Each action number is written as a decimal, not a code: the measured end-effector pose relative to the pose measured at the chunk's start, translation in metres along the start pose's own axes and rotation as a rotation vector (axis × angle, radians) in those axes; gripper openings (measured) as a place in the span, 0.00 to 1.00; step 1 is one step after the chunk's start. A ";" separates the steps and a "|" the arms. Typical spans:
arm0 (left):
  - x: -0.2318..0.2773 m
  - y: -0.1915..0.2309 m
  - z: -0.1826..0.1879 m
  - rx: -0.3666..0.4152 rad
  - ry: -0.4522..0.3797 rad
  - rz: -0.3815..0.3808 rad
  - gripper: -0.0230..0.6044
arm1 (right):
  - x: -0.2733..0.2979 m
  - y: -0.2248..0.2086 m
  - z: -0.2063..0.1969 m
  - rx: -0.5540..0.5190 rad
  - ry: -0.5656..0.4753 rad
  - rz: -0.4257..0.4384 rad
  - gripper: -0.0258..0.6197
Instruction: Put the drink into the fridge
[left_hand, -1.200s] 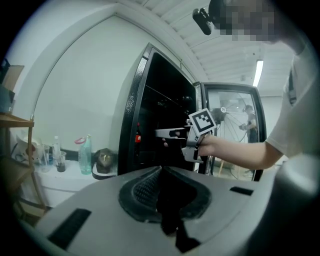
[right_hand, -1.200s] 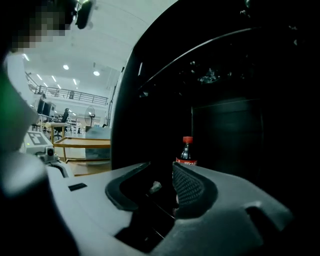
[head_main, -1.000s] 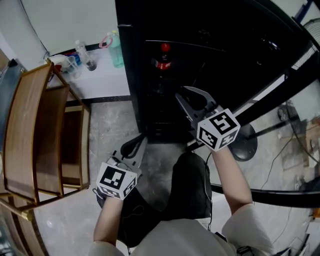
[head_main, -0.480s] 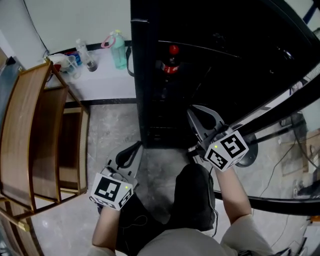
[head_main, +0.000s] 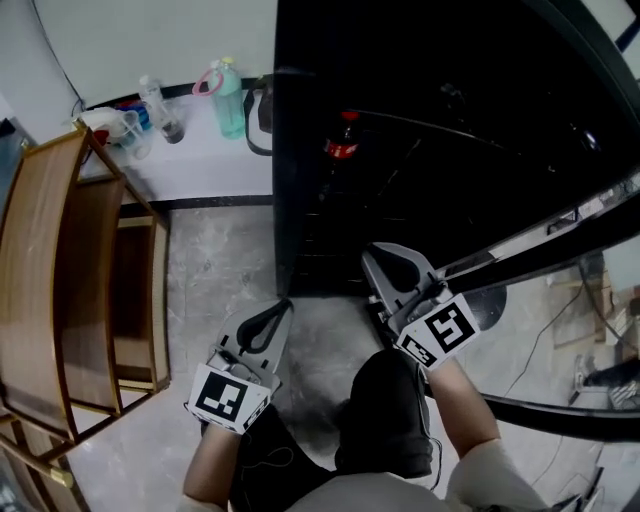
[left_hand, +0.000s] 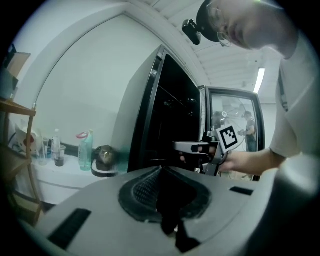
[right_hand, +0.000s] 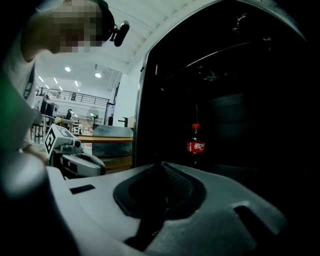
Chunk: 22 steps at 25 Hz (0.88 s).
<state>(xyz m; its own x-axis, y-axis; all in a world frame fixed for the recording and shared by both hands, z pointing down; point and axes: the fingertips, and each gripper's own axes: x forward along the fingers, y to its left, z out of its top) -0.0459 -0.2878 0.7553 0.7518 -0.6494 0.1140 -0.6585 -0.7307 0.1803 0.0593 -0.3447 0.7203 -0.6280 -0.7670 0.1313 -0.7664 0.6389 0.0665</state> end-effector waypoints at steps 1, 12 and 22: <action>0.000 -0.003 0.005 0.001 0.008 -0.008 0.05 | 0.001 0.004 0.008 -0.014 -0.001 0.008 0.03; -0.037 -0.039 0.129 -0.044 0.056 0.057 0.05 | -0.018 0.033 0.129 0.054 0.017 0.031 0.03; -0.093 -0.114 0.269 -0.025 0.115 0.093 0.05 | -0.103 0.053 0.265 0.045 0.146 -0.003 0.03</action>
<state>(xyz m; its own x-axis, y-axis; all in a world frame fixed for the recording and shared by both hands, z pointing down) -0.0496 -0.2007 0.4611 0.6872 -0.6850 0.2419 -0.7258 -0.6619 0.1874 0.0475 -0.2473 0.4483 -0.6020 -0.7500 0.2739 -0.7756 0.6308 0.0228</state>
